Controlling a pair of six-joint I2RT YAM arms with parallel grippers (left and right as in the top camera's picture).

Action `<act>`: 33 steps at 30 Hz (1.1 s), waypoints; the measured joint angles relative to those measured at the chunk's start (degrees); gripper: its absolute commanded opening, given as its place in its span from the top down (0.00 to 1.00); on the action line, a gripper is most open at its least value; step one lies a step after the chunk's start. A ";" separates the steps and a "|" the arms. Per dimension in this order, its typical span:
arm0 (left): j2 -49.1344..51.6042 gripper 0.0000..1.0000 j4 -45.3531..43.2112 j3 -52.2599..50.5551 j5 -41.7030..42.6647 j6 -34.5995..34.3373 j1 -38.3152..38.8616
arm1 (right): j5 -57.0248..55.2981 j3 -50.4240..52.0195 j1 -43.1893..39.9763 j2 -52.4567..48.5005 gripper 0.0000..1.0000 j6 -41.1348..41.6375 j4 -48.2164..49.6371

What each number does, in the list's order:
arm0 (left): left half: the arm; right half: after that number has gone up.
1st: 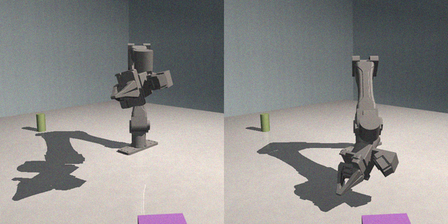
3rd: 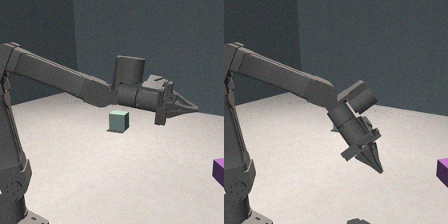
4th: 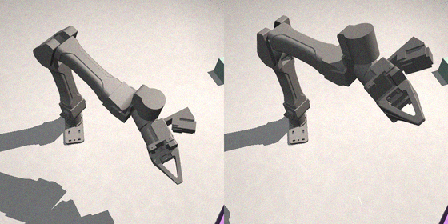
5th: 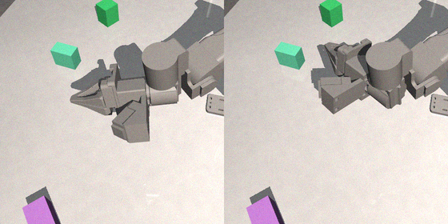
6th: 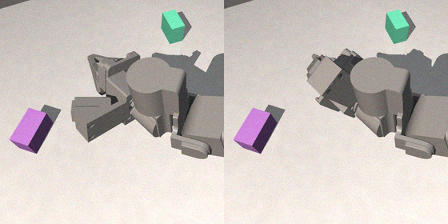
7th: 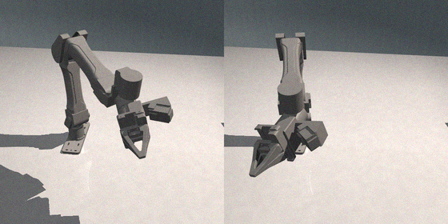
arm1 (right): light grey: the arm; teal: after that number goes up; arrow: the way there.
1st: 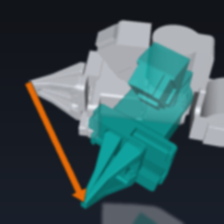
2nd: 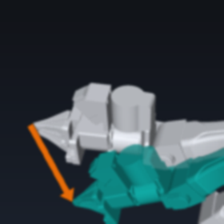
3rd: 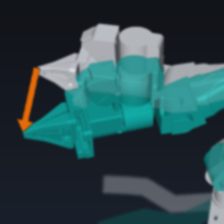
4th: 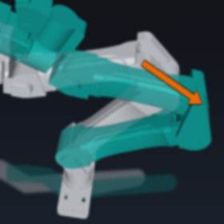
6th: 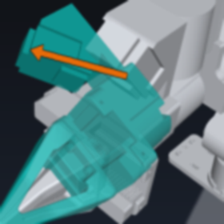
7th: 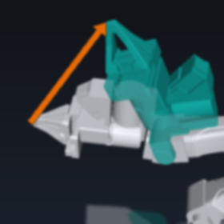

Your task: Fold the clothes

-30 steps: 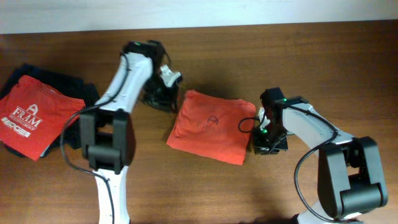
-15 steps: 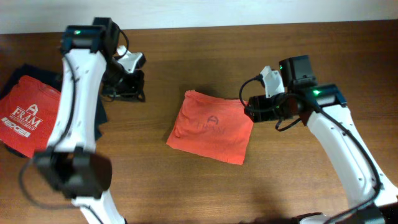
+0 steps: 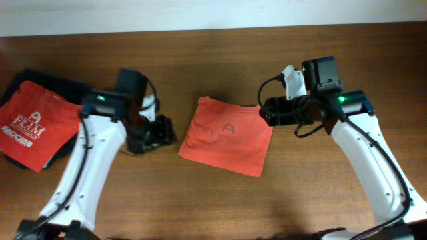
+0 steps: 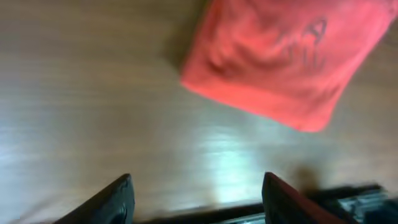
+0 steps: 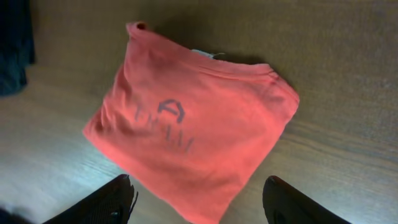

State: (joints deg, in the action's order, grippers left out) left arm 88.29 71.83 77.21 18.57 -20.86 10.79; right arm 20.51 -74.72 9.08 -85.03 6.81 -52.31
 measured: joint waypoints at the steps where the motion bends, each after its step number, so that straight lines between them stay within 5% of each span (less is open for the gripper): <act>1: -0.09 0.29 -6.84 -5.31 5.81 -0.94 0.15 | 0.00 0.00 0.00 -0.28 0.28 0.94 0.07; 5: -0.09 0.29 -15.89 -14.93 16.52 -6.05 1.18 | 0.00 -0.02 0.00 -2.69 0.28 2.36 0.17; 7: -0.15 0.07 -18.36 -18.25 18.82 -9.38 1.49 | -0.02 -0.02 0.00 -4.26 0.28 2.58 0.26; 12: -0.15 0.11 -26.03 -24.02 20.98 -19.28 1.60 | -0.02 -0.02 0.00 -6.40 0.28 3.17 0.39; 24: -0.17 0.17 -44.17 -31.80 12.76 -50.75 6.51 | 0.00 -0.02 0.00 -7.91 0.28 3.52 1.22; 33: -0.17 0.16 -48.09 -31.80 2.51 -58.75 16.96 | -0.02 -0.02 0.00 -7.93 0.29 3.52 1.36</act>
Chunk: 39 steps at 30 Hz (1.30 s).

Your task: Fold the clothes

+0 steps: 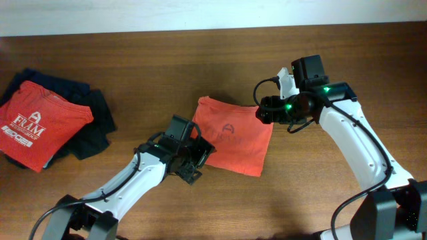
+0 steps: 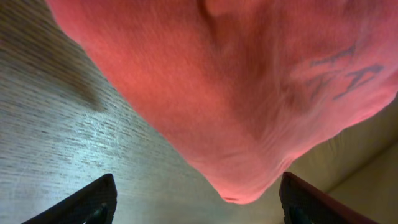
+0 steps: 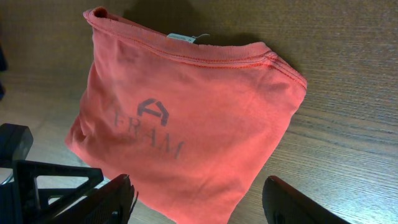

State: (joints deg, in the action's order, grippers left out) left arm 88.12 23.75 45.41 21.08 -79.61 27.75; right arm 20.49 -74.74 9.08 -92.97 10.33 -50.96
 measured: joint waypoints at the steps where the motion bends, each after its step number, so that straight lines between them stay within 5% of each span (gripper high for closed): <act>1: 0.04 0.16 -0.02 0.00 -0.39 -0.24 0.11 | 0.02 0.00 0.00 0.00 0.29 0.00 0.00; 4: 2.34 0.21 -3.19 0.02 -2.03 -1.14 0.15 | 0.00 0.00 0.00 0.00 0.29 0.02 -0.04; 9: 9.31 0.45 -14.49 0.17 -1.60 -1.55 0.15 | 0.02 0.00 0.00 0.00 0.29 -0.02 0.00; 16: 11.76 0.45 -21.03 0.20 -0.52 2.34 -3.93 | 0.02 0.00 0.00 0.00 0.29 -0.02 -0.24; 21: 11.93 0.45 -17.94 1.88 -1.66 16.59 -12.70 | 0.02 0.00 0.00 0.00 0.30 0.00 1.46; 26: 12.22 0.38 -16.87 2.93 -2.71 26.69 -14.71 | 0.02 0.00 2.14 -0.96 0.48 -3.30 5.53; 29: 12.22 0.38 -16.85 3.13 -3.37 29.27 -15.10 | -0.04 0.00 5.25 -3.89 0.78 -4.74 7.61; 32: 12.22 0.38 -16.00 3.58 -4.07 31.71 -17.27 | 0.00 0.02 8.22 -9.66 0.91 -5.60 10.03; 39: 12.35 0.31 -13.84 6.01 -3.91 37.11 -23.08 | 1.14 0.39 8.90 -20.48 0.96 -2.08 16.02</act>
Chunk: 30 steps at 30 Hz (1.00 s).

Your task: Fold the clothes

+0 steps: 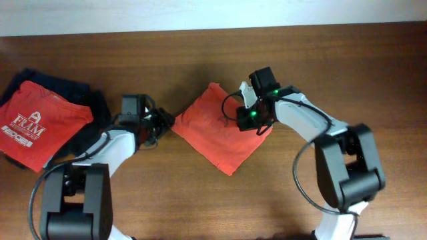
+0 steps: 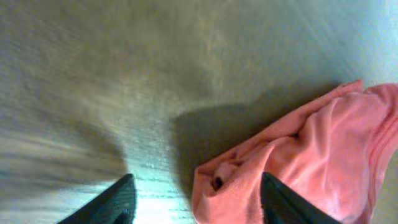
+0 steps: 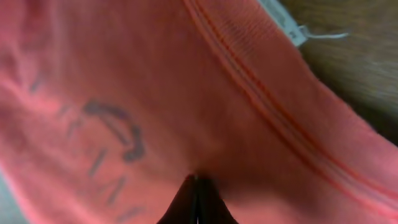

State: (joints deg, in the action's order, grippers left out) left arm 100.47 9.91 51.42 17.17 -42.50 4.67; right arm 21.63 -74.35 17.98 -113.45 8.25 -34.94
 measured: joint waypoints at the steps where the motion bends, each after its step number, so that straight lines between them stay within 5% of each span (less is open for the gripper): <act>1: 0.04 0.31 0.44 0.70 0.81 1.01 -0.31 | 0.66 0.13 0.02 -0.46 0.96 0.33 0.57; 4: 0.04 0.28 4.02 2.86 6.49 2.67 -0.26 | 2.12 0.22 0.02 -0.59 0.95 0.83 1.14; 6: 0.04 0.03 6.54 2.97 9.29 2.84 0.44 | 2.51 0.22 0.02 -0.61 0.95 0.85 1.07; 7: 0.07 0.01 7.39 2.97 10.38 2.89 0.94 | 2.58 0.22 0.02 -0.61 0.95 0.90 1.07; 15: 0.15 0.02 8.33 3.04 17.40 0.90 5.70 | 3.17 0.22 0.02 -0.61 0.94 1.01 0.98; 24: 0.17 0.01 12.96 2.80 12.31 -15.43 17.84 | 3.17 0.22 0.02 -0.61 0.93 0.98 1.01; 30: 1.68 0.09 6.01 2.69 7.52 -22.75 20.55 | 3.19 0.22 0.02 -0.61 0.93 1.01 0.98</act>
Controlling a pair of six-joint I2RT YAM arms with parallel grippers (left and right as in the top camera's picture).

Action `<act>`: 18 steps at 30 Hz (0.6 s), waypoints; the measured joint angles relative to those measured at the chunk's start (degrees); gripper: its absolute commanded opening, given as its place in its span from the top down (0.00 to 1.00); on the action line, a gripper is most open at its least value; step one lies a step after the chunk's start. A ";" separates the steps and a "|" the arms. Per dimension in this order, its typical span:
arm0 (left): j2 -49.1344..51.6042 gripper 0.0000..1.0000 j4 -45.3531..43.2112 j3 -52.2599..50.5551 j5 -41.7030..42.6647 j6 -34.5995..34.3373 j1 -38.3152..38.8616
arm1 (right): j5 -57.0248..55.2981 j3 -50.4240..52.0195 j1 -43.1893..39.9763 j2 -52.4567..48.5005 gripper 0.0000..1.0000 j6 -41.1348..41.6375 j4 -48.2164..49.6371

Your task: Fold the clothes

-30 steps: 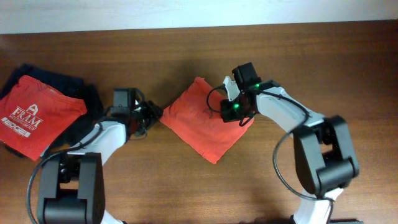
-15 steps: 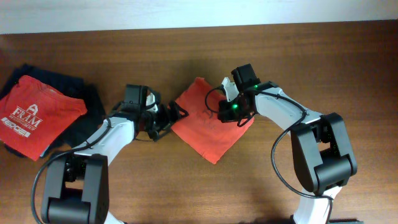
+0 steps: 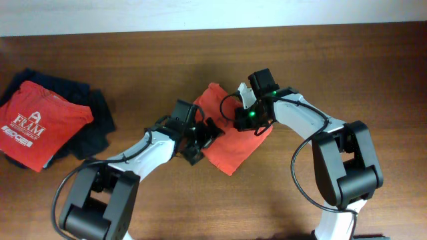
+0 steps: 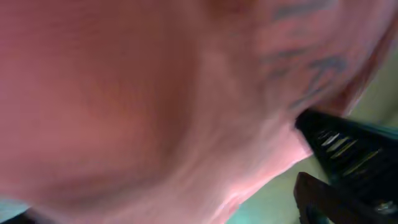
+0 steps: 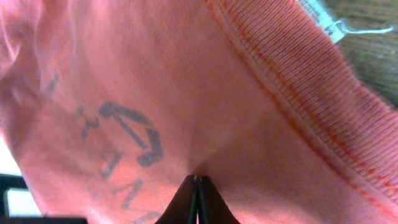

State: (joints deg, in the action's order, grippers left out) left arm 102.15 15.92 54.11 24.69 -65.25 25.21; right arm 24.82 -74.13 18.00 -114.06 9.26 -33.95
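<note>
The folded red shirt [image 3: 230, 143] lies in the middle of the wooden table [image 3: 333, 60]. My right gripper [image 3: 248, 120] is down on its upper right part. In the right wrist view its tips [image 5: 196, 180] are shut, pinching the red shirt [image 5: 155, 74] below the ribbed collar and the white label [image 5: 323, 22]. My left gripper [image 3: 202, 141] is at the shirt's left edge, fingers spread. In the left wrist view the red shirt [image 4: 155, 93] fills nearly everything and covers most of the fingers. The right arm's black body [image 4: 348, 143] shows beyond it.
At the far left, a red printed shirt [image 3: 33, 123] lies on a heap of dark clothes [image 3: 93, 127]. The table's back edge meets a white wall [image 3: 200, 13] along the top.
My left gripper has moved right, from just off the shirt's left corner to against its left edge. The shirt's left side has drawn in. My right gripper stays shut on the shirt.
First both grippers were open and off the flat folded shirt. Then the left was at its lower left edge and the right hung over its upper right corner. Then the right was shut on the shirt, which had turned and shifted left. Now the left presses against it.
</note>
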 measured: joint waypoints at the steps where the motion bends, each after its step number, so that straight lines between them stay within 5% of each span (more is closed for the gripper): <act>1: 1.03 0.09 -2.60 0.15 0.50 -0.61 0.00 | 0.02 0.00 0.00 0.00 0.93 0.02 -0.07; 8: 6.43 0.23 -10.38 1.97 7.10 -0.28 -0.22 | 0.15 0.00 0.00 0.00 0.94 -0.02 -0.52; 12: 7.28 0.42 -10.86 2.03 8.35 0.26 -0.26 | 0.17 0.00 0.00 0.00 0.94 0.02 -0.66; 18: 7.78 0.48 -6.56 2.51 10.23 2.91 -1.20 | 0.28 0.00 -0.33 0.00 0.89 0.17 -0.70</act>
State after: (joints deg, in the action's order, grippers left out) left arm 109.93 9.37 56.62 34.92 -62.35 24.01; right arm 25.10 -74.13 17.67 -114.06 9.43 -34.65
